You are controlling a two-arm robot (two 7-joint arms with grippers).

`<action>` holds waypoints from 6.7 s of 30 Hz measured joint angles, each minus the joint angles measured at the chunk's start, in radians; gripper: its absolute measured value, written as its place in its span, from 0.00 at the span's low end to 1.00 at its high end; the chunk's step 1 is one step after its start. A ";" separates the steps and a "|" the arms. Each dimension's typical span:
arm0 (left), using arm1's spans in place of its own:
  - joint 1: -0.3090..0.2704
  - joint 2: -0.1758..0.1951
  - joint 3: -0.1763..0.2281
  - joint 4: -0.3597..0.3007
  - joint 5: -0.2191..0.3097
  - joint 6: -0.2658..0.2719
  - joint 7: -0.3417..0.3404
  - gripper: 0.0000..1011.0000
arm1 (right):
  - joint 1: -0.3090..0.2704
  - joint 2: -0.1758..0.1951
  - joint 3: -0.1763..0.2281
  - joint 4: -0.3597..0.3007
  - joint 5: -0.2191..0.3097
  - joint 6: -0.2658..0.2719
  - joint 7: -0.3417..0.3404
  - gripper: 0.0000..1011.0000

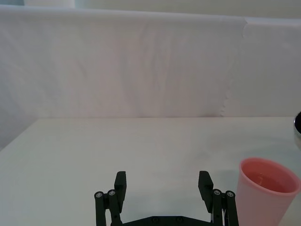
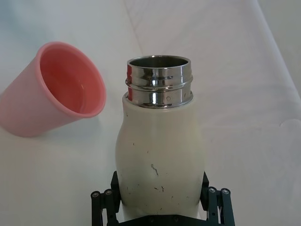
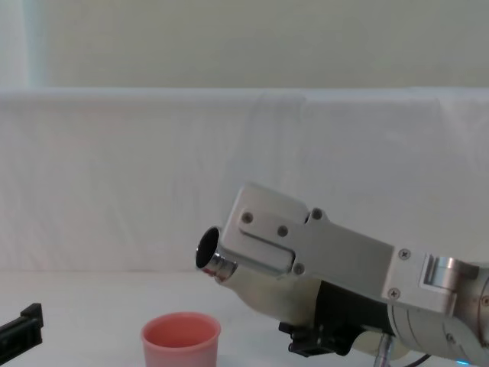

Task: Grasp the thermos with one hand and pour water into the cup lid.

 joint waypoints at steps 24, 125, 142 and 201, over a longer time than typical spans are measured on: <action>0.000 0.000 0.000 0.000 0.000 0.000 0.000 0.99 | 0.006 -0.025 -0.012 0.027 -0.149 0.003 0.019 0.95; 0.000 0.000 0.000 0.000 0.000 0.000 0.000 0.99 | 0.054 -0.059 -0.050 0.083 -0.426 -0.015 0.061 0.95; 0.000 0.000 0.000 0.000 0.000 0.000 0.000 0.99 | 0.058 -0.053 -0.061 0.080 -0.450 -0.013 0.064 0.95; 0.000 0.000 0.000 0.000 0.000 0.000 0.000 0.99 | 0.099 -0.048 -0.089 0.104 -0.500 -0.021 0.071 0.95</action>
